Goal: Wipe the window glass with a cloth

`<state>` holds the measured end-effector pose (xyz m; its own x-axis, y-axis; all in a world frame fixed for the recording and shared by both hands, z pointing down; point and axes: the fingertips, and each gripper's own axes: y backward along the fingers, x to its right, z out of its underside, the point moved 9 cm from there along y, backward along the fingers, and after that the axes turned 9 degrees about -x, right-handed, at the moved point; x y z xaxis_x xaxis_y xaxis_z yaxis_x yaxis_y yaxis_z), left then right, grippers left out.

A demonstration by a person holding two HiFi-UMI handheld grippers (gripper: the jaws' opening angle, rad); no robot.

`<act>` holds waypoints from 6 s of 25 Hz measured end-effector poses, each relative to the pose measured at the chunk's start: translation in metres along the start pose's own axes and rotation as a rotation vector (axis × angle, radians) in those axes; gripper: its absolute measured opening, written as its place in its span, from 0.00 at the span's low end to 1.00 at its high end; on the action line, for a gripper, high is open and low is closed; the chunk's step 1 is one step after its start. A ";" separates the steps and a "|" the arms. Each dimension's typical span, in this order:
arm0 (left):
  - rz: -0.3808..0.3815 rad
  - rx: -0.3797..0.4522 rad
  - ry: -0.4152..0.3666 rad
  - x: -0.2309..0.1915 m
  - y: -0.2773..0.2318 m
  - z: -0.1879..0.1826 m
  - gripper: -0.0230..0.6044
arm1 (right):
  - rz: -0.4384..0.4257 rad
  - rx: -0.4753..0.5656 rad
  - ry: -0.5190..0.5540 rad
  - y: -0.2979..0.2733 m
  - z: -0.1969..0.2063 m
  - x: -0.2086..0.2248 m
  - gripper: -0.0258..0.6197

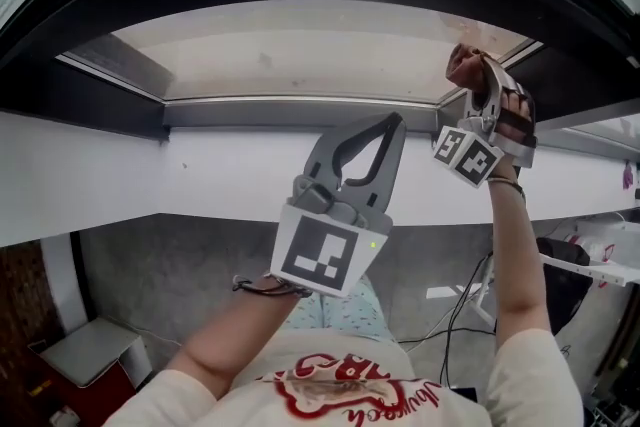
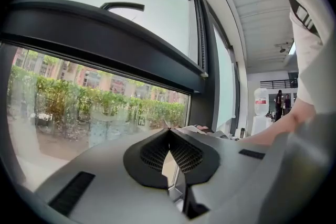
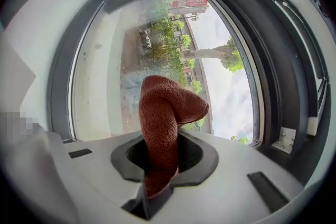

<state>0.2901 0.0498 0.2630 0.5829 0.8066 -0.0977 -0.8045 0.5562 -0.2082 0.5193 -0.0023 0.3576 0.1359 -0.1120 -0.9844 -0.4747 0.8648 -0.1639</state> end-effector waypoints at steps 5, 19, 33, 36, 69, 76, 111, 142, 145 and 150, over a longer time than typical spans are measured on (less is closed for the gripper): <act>-0.033 -0.017 0.051 -0.009 -0.006 0.027 0.07 | -0.063 -0.016 -0.031 -0.009 0.001 -0.033 0.17; -0.082 -0.076 0.152 -0.022 -0.015 0.085 0.07 | -0.173 -0.005 0.053 -0.029 0.008 -0.147 0.17; -0.128 -0.110 0.194 -0.029 0.000 0.099 0.07 | -0.292 -0.003 0.098 -0.042 0.012 -0.216 0.17; -0.144 -0.104 0.208 -0.034 0.002 0.098 0.07 | -0.381 -0.040 0.164 -0.049 0.014 -0.241 0.17; -0.131 -0.129 0.098 -0.023 0.030 0.086 0.07 | -0.495 0.109 0.162 -0.008 -0.028 -0.147 0.17; -0.152 -0.058 0.106 -0.022 0.038 0.065 0.07 | 0.046 0.347 -0.046 0.054 -0.076 0.081 0.17; -0.198 -0.091 0.131 -0.041 0.044 0.069 0.07 | 0.062 0.369 -0.084 0.014 -0.075 -0.058 0.17; -0.250 -0.092 0.196 -0.038 0.037 0.079 0.07 | -0.255 0.316 0.039 -0.016 -0.062 -0.205 0.18; -0.253 -0.100 0.196 -0.038 0.037 0.078 0.07 | -0.294 0.298 0.067 -0.021 -0.058 -0.224 0.18; -0.284 -0.113 0.201 -0.049 0.041 0.083 0.07 | -0.327 0.280 0.069 -0.026 -0.060 -0.245 0.18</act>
<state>0.2190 0.0499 0.3396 0.8009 0.5619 -0.2071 -0.5964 0.7174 -0.3600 0.4460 -0.0272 0.5989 0.1768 -0.4265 -0.8870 -0.1605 0.8767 -0.4535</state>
